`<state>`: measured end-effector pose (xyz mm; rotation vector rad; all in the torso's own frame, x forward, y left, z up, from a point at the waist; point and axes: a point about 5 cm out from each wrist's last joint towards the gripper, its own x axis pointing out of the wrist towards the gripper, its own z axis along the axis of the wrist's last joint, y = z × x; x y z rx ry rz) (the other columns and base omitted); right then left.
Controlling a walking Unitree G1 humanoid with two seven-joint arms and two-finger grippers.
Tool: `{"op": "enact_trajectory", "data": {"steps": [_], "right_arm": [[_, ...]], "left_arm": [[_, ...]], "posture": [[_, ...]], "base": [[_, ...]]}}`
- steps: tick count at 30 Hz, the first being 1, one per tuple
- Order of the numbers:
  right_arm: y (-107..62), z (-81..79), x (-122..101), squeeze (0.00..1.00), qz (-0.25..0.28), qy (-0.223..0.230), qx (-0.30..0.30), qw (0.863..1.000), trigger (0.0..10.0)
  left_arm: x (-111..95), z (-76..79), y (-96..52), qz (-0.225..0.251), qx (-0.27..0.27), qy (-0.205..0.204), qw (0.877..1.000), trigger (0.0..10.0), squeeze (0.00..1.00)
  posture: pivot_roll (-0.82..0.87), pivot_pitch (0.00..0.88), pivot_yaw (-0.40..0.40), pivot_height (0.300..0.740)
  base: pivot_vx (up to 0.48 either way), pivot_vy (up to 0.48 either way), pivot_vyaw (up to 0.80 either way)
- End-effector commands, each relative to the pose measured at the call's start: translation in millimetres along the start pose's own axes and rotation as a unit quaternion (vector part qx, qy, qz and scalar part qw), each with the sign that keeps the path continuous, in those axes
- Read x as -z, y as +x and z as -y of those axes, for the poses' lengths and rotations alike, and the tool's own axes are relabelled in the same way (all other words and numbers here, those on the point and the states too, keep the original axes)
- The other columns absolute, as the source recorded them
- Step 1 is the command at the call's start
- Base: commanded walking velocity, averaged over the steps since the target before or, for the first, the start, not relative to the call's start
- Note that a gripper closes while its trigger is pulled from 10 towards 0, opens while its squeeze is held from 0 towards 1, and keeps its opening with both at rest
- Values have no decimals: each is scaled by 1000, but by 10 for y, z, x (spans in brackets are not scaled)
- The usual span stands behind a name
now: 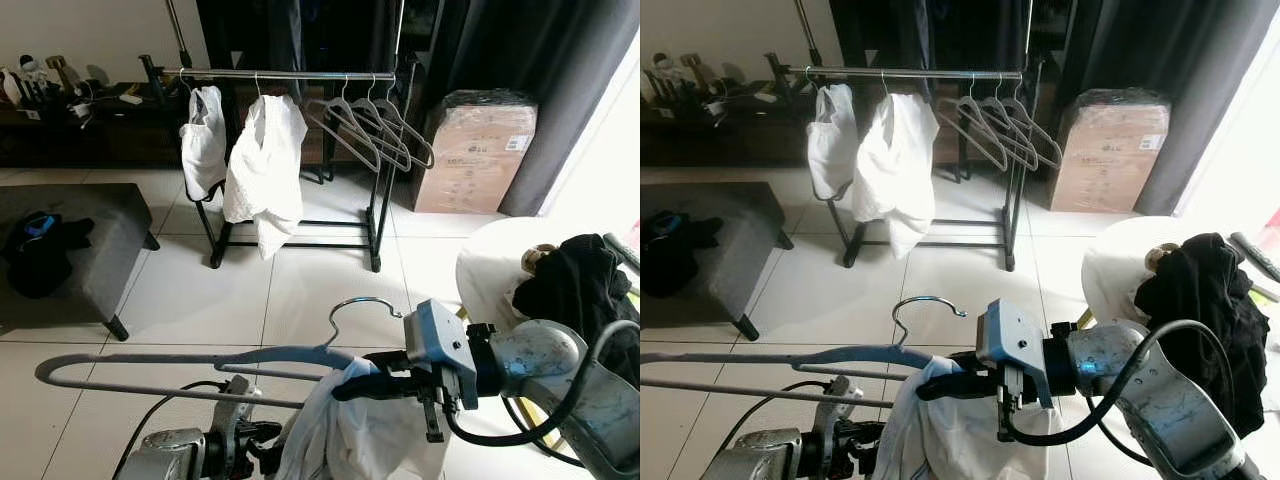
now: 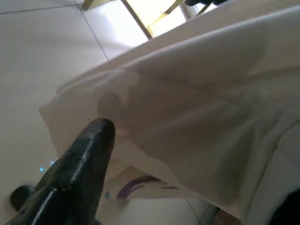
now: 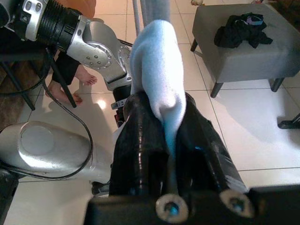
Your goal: Hang hanger
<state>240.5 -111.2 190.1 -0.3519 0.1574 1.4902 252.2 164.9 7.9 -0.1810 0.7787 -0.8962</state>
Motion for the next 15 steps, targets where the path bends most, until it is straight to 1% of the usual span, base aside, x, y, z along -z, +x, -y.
{"op": "enact_trajectory", "data": {"steps": [1,3,5,10,15], "right_arm": [[16,-3,-86,0,6,-26,-4,1000,0],[18,1,-85,0,5,-26,-3,1000,0],[19,12,-68,0,1,-26,-2,1000,0],[17,27,-39,0,-5,-24,2,1000,0],[11,50,47,0,-20,-17,13,1000,0]], "left_arm": [[1,-32,-15,-16,-11,9,1000,0,0],[-6,-37,-15,-17,-16,16,1000,0,0],[-15,-67,-14,-16,-35,17,999,0,0],[-28,-105,-25,-9,-56,15,998,0,0],[-42,-131,-55,3,-70,15,997,0,0]], "posture": [[-120,114,-14,740],[-120,116,-15,740],[-117,117,-16,740],[-113,121,-17,740],[-106,123,-16,740]], "base": [[0,0,0],[0,0,0],[0,0,0],[0,0,0],[0,0,0]]}}
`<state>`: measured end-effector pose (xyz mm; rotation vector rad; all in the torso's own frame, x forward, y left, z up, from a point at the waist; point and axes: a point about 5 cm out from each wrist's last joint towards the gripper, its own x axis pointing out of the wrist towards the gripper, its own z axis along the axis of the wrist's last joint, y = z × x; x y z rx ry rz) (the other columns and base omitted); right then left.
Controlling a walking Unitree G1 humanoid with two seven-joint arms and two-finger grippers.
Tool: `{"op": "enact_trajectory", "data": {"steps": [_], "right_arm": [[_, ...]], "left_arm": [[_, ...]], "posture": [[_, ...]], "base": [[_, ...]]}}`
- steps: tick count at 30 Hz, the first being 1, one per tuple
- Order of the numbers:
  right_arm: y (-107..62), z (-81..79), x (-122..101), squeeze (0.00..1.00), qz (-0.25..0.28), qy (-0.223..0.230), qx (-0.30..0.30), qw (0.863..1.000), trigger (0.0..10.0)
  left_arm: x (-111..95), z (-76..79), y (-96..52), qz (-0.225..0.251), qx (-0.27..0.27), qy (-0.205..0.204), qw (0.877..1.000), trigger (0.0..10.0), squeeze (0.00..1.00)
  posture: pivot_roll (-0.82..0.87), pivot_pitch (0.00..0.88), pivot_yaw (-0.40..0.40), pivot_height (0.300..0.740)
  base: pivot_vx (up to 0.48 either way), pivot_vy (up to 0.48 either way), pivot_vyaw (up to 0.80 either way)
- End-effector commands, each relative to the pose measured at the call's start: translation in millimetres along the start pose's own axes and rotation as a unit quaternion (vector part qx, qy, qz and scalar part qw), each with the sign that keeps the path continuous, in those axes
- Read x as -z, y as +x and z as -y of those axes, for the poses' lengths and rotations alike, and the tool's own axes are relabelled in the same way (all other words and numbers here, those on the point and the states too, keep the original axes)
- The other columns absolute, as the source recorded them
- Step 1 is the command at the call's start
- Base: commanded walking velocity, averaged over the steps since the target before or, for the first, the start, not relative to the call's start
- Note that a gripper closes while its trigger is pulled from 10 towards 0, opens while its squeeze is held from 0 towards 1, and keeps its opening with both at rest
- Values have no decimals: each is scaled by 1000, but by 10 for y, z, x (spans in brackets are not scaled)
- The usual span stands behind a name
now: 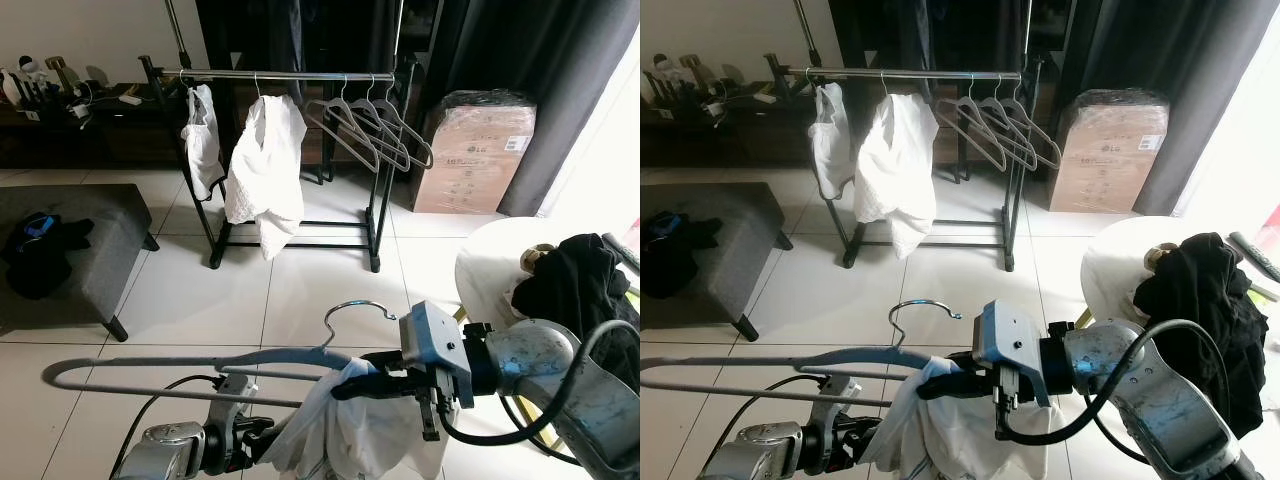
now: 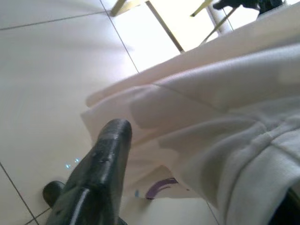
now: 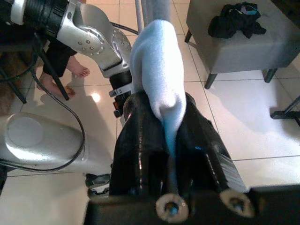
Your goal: Hang hanger
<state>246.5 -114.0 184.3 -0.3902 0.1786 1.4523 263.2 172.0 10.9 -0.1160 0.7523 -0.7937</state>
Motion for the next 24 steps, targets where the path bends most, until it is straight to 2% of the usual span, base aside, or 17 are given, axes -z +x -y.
{"op": "enact_trajectory", "data": {"steps": [1,12,17,24], "right_arm": [[14,-1,-10,0,-1,-11,-2,1000,0],[-31,54,120,0,-30,-7,24,999,0],[-111,82,213,0,-56,-5,38,998,0],[-186,120,276,0,-77,-9,54,996,0]], "left_arm": [[39,-43,-31,-2,-18,0,1000,0,0],[70,-85,-95,6,-37,-3,999,0,0],[138,-165,-167,-16,-76,5,997,0,0],[172,-207,-197,-30,-108,14,994,0,0]], "posture": [[-104,123,-16,740],[-99,124,-14,740],[-96,126,-14,740],[-96,124,-12,740]], "base": [[0,0,0],[0,0,0],[0,0,0],[0,0,0]]}}
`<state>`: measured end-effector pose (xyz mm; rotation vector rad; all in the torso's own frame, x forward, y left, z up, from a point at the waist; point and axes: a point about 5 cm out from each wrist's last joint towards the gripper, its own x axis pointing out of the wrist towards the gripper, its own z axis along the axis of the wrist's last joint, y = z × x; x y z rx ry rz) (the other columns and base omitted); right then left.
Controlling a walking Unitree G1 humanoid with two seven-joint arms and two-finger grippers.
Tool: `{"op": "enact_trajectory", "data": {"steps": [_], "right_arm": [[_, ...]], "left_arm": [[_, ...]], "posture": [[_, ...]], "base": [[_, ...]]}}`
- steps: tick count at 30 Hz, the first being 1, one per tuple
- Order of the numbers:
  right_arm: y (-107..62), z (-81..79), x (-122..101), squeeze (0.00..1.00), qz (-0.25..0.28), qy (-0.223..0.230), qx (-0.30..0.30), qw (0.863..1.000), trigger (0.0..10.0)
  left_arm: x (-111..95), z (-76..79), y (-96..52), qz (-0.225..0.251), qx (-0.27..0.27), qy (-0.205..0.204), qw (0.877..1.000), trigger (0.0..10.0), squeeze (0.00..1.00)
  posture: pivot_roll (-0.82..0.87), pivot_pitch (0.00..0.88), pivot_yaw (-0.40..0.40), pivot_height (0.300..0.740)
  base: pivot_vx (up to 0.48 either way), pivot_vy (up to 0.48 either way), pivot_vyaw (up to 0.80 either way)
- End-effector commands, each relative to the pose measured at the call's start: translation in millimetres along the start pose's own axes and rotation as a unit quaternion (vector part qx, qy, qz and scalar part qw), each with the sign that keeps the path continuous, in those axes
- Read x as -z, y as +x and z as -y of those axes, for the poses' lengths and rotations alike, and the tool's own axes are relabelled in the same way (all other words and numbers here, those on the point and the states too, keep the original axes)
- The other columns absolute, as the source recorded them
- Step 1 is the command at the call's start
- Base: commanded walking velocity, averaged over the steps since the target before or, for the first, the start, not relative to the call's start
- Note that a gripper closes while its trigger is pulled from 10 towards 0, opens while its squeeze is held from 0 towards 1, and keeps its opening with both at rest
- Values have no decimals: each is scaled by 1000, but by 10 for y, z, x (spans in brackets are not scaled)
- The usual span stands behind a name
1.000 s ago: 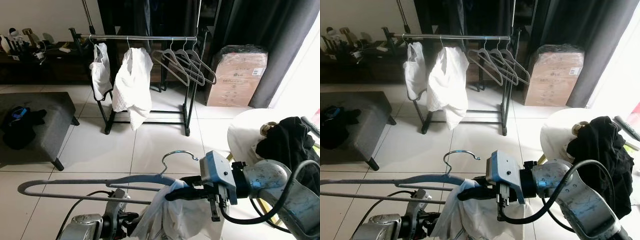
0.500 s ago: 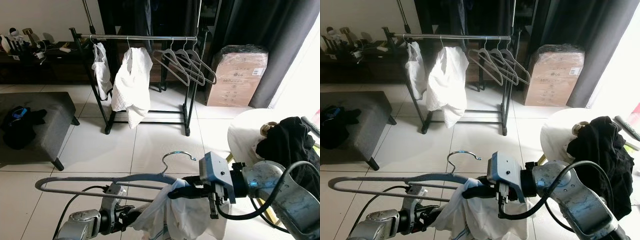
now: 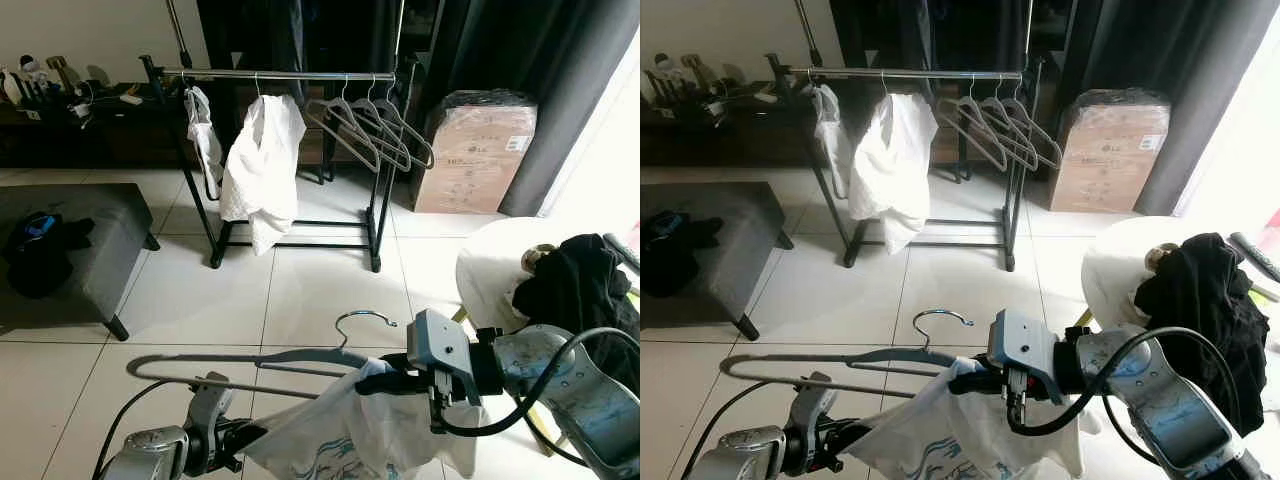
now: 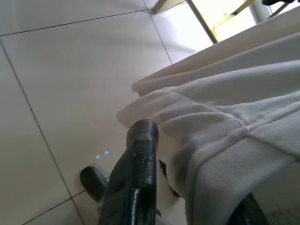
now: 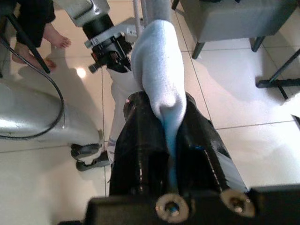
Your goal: Hang hanger
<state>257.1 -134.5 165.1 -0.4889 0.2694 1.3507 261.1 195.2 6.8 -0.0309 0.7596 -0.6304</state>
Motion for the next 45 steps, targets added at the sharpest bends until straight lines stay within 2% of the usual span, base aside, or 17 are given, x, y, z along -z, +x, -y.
{"op": "enact_trajectory", "data": {"steps": [1,13,15,18,24,25,27,28,34,39,45], "right_arm": [[-121,75,83,0,-29,-11,28,999,0],[-435,259,441,0,-126,-11,87,988,0],[-499,269,515,0,-151,-18,87,985,0],[-536,267,540,0,-154,-18,82,984,0],[-697,264,669,0,-199,-27,59,978,0],[-759,269,746,0,-236,-38,55,969,0],[-783,266,778,0,-251,-44,52,966,0],[-821,264,832,0,-274,-51,48,959,0],[-818,271,888,0,-300,-61,45,951,0],[-784,278,962,0,-332,-90,37,938,0],[-820,256,934,0,-329,-100,16,939,0]], "left_arm": [[105,-62,-57,-25,-27,10,999,0,0],[217,-151,-156,-45,-69,14,996,0,0],[233,-168,-168,-50,-76,16,996,0,0],[239,-178,-175,-51,-80,18,995,0,0],[257,-191,-191,-60,-87,28,994,0,0],[275,-197,-199,-64,-89,29,994,0,0],[281,-198,-201,-65,-89,29,993,0,0],[288,-202,-209,-68,-92,32,993,0,0],[286,-211,-225,-70,-95,36,992,0,0],[280,-231,-233,-77,-99,49,991,0,0],[288,-267,-252,-88,-111,61,988,0,0]], "posture": [[-95,123,-13,740],[-88,127,-12,740],[-88,129,-12,740],[-88,131,-10,740],[-88,134,-8,740],[-90,135,-8,740],[-89,136,-8,740],[-88,135,-7,740],[-87,135,-5,740],[-83,135,1,740],[-88,134,3,740]], "base": [[0,0,0],[0,0,0],[0,0,0],[0,0,0],[0,0,0],[0,0,0],[0,0,0],[0,0,0],[0,0,0],[0,0,0],[0,0,0]]}}
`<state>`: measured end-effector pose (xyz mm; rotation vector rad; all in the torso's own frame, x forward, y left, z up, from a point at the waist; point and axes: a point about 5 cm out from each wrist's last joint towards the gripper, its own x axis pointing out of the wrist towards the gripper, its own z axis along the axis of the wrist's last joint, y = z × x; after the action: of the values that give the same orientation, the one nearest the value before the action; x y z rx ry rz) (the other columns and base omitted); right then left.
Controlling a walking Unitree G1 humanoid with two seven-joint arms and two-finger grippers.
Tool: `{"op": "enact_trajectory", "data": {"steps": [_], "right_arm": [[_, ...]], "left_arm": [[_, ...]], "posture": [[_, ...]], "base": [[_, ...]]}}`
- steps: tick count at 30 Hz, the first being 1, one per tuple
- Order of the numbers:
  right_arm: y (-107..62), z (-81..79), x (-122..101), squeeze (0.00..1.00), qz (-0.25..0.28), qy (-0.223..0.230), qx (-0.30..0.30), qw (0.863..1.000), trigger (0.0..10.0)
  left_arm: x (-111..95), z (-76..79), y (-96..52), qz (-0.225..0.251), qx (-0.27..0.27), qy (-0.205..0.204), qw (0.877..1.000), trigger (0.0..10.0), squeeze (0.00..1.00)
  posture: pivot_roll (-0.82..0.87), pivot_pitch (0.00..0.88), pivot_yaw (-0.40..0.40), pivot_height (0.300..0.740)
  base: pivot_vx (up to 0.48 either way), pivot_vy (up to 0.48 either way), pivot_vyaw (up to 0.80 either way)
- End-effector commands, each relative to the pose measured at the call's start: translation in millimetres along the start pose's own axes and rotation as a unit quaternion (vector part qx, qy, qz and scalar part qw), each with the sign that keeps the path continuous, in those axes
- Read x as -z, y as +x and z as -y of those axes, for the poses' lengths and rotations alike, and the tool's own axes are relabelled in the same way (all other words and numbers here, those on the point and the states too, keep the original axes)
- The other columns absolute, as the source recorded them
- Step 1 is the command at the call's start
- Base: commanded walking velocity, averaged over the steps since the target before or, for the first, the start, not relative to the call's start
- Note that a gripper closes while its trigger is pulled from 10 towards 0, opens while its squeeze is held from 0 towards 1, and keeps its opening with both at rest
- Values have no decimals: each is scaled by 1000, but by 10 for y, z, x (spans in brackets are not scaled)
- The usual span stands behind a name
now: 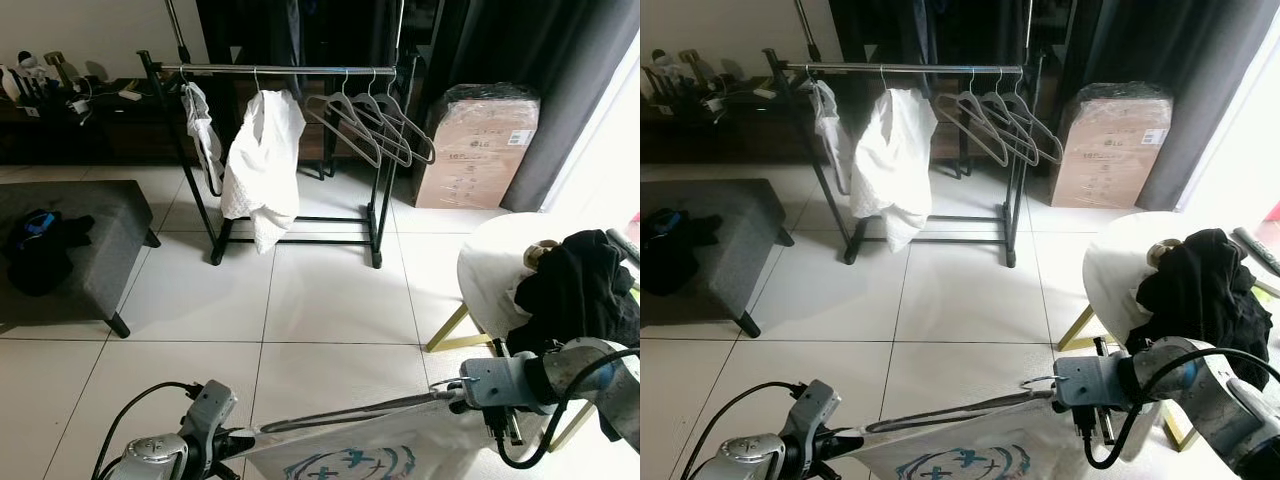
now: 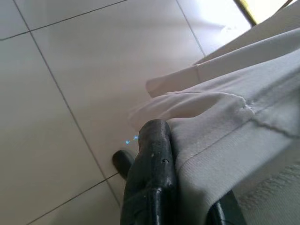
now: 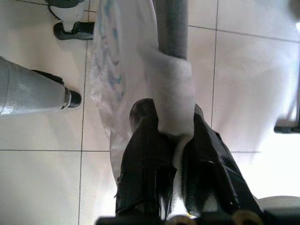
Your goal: Hang hanger
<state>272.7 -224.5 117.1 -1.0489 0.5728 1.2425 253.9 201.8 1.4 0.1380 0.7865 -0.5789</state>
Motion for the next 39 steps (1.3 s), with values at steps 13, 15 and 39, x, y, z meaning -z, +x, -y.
{"op": "enact_trajectory", "data": {"steps": [13,15,39], "right_arm": [[-291,-49,458,0,-161,-26,-23,986,0],[-263,-19,494,0,-180,-28,-5,983,0],[429,-11,214,0,-147,117,125,974,0]], "left_arm": [[244,-257,-172,-70,-78,24,994,0,0],[216,-256,-167,-65,-77,26,995,0,0],[-809,60,-243,62,-13,144,988,0,0]], "posture": [[-87,135,5,740],[-87,134,4,740],[-83,131,5,740]], "base": [[0,0,0],[0,0,0],[0,0,0]]}}
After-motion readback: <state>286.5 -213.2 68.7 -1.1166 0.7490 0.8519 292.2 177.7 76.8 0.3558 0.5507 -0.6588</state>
